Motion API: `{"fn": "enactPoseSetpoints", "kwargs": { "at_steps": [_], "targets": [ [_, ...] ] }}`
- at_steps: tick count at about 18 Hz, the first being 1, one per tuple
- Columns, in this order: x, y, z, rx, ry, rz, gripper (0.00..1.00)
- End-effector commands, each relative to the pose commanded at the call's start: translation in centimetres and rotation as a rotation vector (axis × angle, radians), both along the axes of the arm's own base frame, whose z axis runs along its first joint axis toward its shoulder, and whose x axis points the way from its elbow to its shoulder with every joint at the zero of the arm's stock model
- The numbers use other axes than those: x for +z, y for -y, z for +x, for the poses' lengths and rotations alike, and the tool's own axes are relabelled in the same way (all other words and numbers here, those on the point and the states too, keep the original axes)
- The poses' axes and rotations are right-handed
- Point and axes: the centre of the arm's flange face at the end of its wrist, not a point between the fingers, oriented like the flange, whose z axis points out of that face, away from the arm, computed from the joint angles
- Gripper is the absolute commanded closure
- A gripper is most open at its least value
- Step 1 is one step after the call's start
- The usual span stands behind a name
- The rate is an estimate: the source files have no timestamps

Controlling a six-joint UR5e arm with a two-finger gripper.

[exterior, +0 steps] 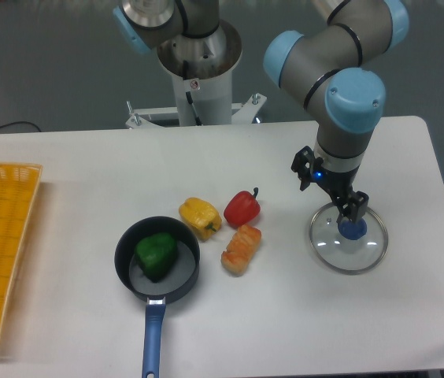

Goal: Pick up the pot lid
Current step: 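Raise the open gripper up and away from the glass lid's blue knob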

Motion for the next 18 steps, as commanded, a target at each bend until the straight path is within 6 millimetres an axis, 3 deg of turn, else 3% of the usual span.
{"fn": "enactPoseSetpoints", "kwargs": {
  "at_steps": [6,10,12,15,18],
  "targets": [
    [0.2,0.0,0.2,-0.024,-0.001,0.003,0.00],
    [-1.2,0.6,0.4,-0.040,0.022,-0.016,0.00],
    [-2.2,2.3,0.0,-0.006,0.044,-0.010,0.00],
    [-1.0,4.7,-0.3,0.033,0.030,-0.003,0.00],
    [-0.6,5.5,-0.6,0.057,0.027,-0.010,0.00]
  ]
}}
